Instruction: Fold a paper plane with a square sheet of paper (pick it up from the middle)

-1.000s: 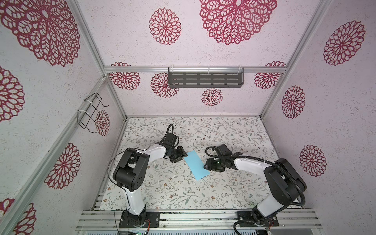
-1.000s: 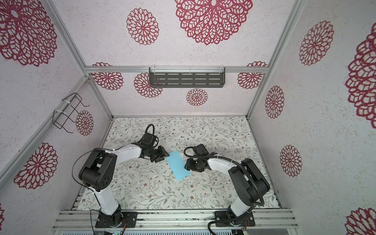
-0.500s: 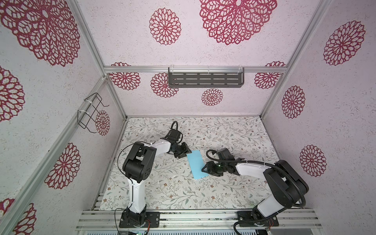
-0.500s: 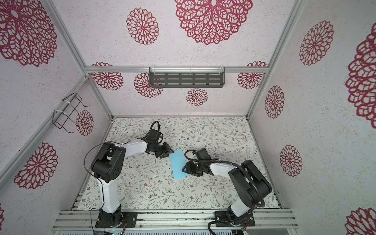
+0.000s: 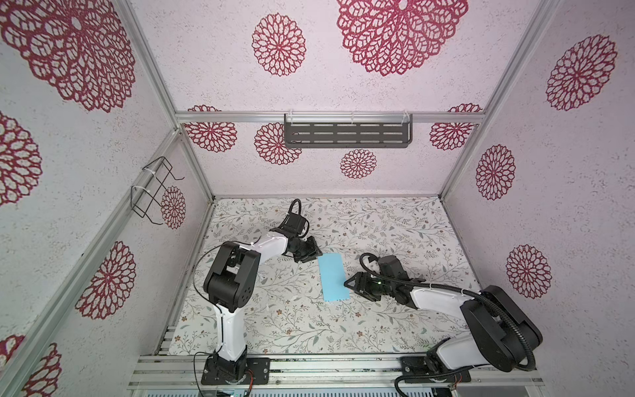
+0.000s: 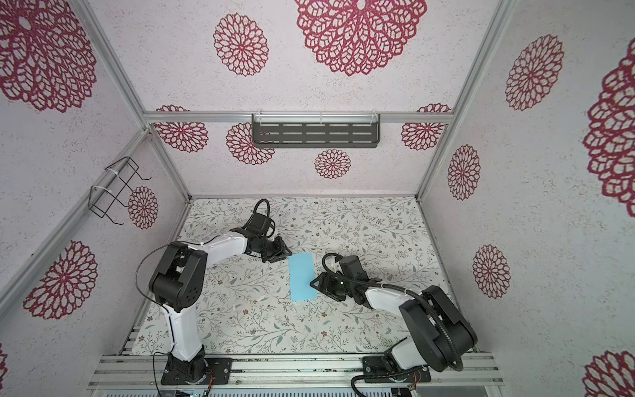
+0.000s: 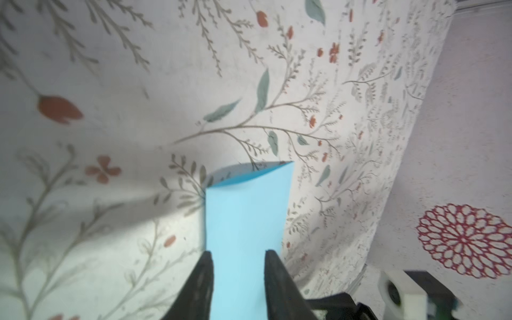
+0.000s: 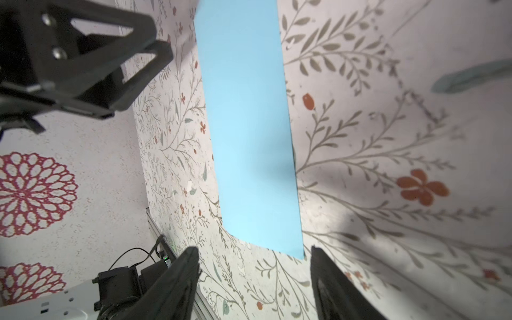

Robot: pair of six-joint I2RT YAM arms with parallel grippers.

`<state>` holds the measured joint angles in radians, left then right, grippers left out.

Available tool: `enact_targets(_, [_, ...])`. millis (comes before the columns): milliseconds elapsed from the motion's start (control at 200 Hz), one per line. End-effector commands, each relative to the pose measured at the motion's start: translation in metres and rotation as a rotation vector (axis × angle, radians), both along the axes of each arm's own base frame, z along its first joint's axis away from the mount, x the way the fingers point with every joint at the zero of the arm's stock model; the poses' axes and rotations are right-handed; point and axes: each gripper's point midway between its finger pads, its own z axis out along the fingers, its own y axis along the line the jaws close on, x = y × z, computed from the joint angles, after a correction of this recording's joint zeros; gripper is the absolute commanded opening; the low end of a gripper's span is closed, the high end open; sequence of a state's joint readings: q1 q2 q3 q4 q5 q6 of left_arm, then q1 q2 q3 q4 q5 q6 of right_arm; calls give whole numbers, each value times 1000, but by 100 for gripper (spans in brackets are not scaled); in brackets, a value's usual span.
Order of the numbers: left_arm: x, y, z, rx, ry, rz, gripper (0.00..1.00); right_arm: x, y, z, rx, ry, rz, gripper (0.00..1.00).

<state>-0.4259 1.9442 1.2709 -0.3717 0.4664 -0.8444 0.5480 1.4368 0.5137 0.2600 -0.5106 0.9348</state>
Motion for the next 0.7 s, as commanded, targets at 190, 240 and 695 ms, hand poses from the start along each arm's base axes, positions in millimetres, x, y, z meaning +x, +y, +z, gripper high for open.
enact_targets(190, [-14, -29, -4, -56, 13, -23, 14, 7, 7, 4, 62, -7, 12, 69])
enact_targets(240, [-16, -26, -26, -25, 55, -21, 12, 7, 7, 2, 59, -1, 11, 68])
enact_targets(695, [-30, -9, -68, 86, 141, -13, 8, 6, 5, -6, 41, 23, 40, 67])
